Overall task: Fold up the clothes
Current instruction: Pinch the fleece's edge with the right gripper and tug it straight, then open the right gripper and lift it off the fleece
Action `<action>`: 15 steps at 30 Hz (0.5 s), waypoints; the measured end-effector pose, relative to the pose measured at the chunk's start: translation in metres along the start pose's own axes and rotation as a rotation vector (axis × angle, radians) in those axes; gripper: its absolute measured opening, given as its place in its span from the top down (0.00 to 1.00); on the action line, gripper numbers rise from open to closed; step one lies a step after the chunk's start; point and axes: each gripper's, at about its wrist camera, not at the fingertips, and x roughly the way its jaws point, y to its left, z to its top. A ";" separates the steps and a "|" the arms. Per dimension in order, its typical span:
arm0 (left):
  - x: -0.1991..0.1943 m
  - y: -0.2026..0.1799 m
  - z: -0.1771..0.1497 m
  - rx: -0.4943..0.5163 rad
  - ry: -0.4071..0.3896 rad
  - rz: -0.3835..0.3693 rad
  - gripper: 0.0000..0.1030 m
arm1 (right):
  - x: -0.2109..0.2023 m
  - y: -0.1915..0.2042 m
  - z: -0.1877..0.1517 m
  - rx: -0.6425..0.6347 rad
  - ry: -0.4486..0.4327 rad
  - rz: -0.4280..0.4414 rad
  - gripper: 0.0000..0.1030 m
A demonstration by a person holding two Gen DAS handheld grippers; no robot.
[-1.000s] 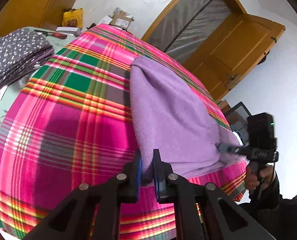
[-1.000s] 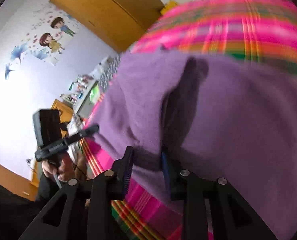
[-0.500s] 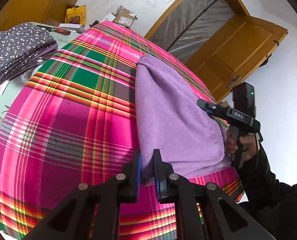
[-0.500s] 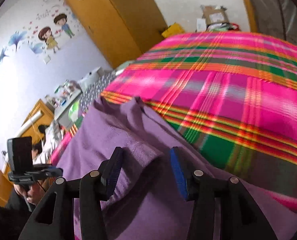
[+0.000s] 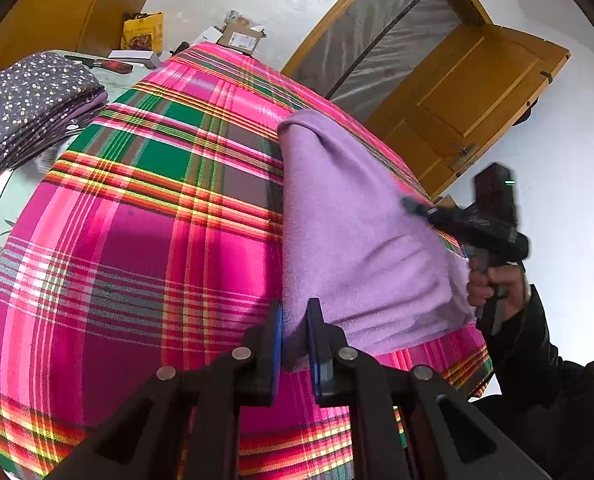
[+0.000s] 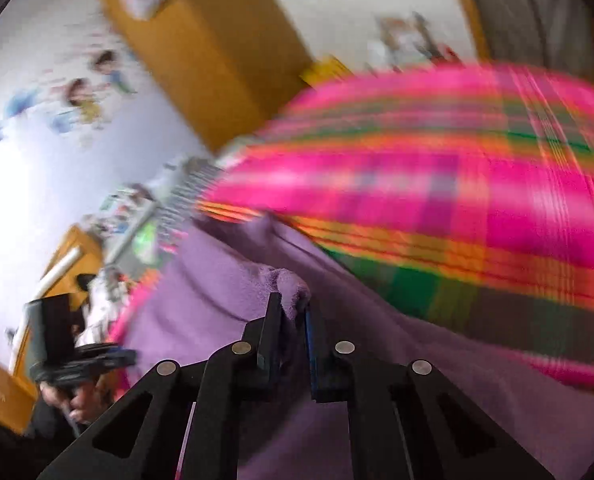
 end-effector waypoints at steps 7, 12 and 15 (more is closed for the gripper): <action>-0.003 -0.008 -0.001 0.027 0.002 0.035 0.88 | -0.017 0.022 0.016 -0.089 -0.065 -0.067 0.68; -0.003 -0.012 0.000 0.043 0.000 0.055 0.88 | -0.019 0.075 0.043 -0.287 -0.082 -0.016 0.64; -0.005 -0.014 0.001 0.047 -0.009 0.072 0.88 | 0.011 0.114 0.056 -0.438 -0.026 -0.010 0.64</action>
